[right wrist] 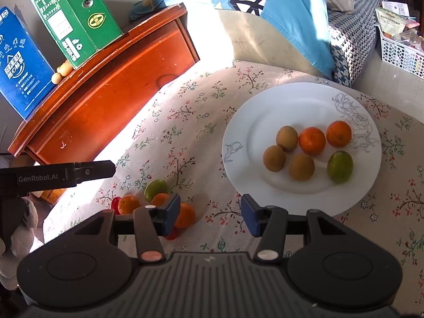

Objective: Organize fruits
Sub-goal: 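Withdraw both tools from the plate back to the fruit cluster, then grasp a red tomato with the left tool while the right tool grasps a tangerine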

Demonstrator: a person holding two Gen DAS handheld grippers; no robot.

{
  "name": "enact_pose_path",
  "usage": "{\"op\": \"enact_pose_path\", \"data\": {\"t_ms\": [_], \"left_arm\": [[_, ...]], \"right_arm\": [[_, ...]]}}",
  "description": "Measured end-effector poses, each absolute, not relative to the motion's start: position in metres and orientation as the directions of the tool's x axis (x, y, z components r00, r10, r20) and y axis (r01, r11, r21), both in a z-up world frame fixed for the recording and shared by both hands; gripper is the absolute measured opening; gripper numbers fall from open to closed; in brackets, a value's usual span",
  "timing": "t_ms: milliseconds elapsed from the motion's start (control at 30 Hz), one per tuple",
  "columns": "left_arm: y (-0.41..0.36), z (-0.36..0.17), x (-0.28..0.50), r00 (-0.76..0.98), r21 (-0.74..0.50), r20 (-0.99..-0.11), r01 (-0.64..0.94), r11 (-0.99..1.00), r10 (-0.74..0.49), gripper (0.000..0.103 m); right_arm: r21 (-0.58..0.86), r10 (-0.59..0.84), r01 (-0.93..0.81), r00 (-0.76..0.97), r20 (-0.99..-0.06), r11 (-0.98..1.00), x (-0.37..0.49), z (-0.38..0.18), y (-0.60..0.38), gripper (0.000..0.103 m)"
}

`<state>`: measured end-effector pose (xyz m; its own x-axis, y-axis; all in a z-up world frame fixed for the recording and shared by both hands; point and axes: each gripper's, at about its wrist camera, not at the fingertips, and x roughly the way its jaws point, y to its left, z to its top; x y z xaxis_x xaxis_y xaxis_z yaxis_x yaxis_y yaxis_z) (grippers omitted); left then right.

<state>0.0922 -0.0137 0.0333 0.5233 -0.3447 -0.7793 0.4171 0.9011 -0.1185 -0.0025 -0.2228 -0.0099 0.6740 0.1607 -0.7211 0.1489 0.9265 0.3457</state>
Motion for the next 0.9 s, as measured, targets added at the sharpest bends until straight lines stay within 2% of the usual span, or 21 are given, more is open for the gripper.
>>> {"op": "enact_pose_path", "data": {"t_ms": [300, 567, 900], "left_arm": [[0.007, 0.017, 0.089, 0.508, -0.106, -0.798, 0.408, 0.907, -0.322, 0.075], [0.011, -0.002, 0.077, 0.492, -0.023, -0.813, 0.509, 0.860, -0.313, 0.072], [0.005, -0.022, 0.076, 0.495, 0.059, -0.804, 0.618, 0.784, -0.329, 0.072]], "right_arm": [[0.334, 0.194, 0.100, 0.646, -0.738, 0.937, 0.008, -0.022, -0.204, 0.051], [0.329, 0.213, 0.080, 0.615, -0.759, 0.941, 0.018, -0.034, -0.197, 0.043], [0.327, 0.229, 0.064, 0.589, -0.775, 0.943, 0.027, -0.042, -0.192, 0.041]]}}
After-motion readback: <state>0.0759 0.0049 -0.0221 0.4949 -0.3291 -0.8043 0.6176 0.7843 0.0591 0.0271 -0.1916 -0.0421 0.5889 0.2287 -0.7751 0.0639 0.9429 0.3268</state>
